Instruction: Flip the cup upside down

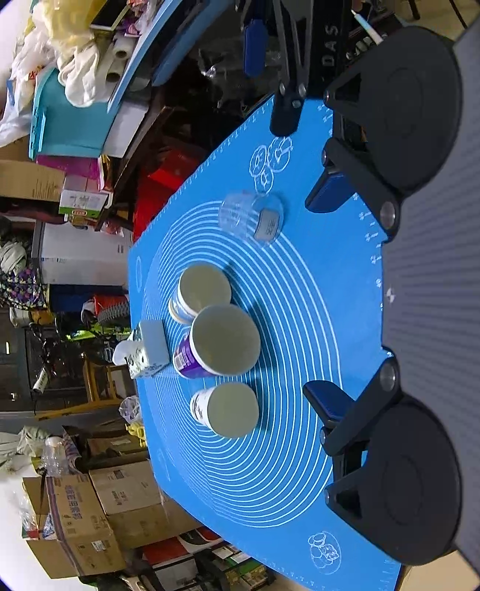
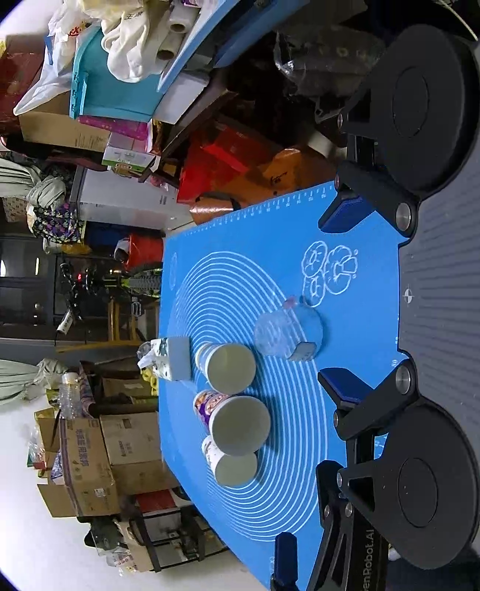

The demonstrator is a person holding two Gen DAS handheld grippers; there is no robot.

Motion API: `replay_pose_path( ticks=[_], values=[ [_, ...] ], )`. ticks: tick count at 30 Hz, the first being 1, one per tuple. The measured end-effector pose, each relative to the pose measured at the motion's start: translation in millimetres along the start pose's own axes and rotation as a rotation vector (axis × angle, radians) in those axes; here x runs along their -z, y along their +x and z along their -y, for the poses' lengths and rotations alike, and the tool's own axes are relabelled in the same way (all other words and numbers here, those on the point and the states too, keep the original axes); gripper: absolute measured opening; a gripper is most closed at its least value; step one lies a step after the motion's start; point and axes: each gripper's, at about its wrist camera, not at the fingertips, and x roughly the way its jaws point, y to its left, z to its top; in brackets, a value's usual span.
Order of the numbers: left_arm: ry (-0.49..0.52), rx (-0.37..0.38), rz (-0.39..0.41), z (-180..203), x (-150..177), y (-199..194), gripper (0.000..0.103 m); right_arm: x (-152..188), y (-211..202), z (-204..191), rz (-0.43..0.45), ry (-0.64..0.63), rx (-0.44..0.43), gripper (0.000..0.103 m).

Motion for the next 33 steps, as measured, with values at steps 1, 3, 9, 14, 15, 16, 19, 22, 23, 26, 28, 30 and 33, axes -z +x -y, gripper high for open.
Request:
replay_pose_path(
  ticks=[1,3,9,14,15,16,19,22,23,26,28,30,33],
  values=[
    [0.001,0.002,0.001,1.4,0.1,-1.2,0.097,1.4,-0.5,0.0,-0.003,0.0,-0.004,0.083],
    [0.001,0.001,0.004,2.4,0.4,-2.2,0.096,2.8,-0.6,-0.2,-0.013,0.0,-0.007,0.083],
    [-0.012,-0.004,0.007,2.9,1.0,-4.1,0.096,4.0,-2.8,-1.7,-0.029,0.001,-0.017,0.083],
    [-0.015,-0.006,0.005,2.6,2.1,-5.4,0.096,4.0,-3.6,-2.8,-0.037,0.003,-0.021,0.083],
    [-0.015,-0.006,0.005,2.4,2.0,-5.6,0.096,3.9,-3.8,-3.1,-0.038,0.001,-0.02,0.083],
    [-0.015,-0.006,0.004,2.3,2.1,-5.6,0.096,3.6,-3.6,-2.7,-0.037,0.002,-0.02,0.083],
    [-0.015,-0.003,0.004,1.3,2.4,-5.7,0.096,2.9,-3.7,-1.6,-0.033,0.005,-0.018,0.083],
    [-0.019,-0.002,0.001,1.0,2.7,-5.6,0.096,2.6,-3.6,-1.6,-0.034,0.002,-0.012,0.083],
    [-0.021,-0.002,0.001,1.0,2.7,-5.6,0.096,2.3,-3.7,-0.9,-0.035,0.003,-0.01,0.083],
    [-0.019,-0.002,0.0,1.2,3.0,-5.9,0.096,2.4,-4.3,1.0,-0.035,0.006,-0.002,0.083],
    [-0.018,-0.002,-0.002,1.5,3.1,-5.7,0.096,2.1,-4.7,2.2,-0.034,0.01,-0.001,0.083],
    [-0.016,-0.001,-0.003,1.8,3.3,-6.1,0.097,2.0,-4.7,3.6,-0.035,0.012,0.0,0.083],
    [-0.018,-0.003,-0.002,2.4,3.3,-6.2,0.096,2.2,-4.6,3.6,-0.038,0.009,-0.001,0.083]
  ],
)
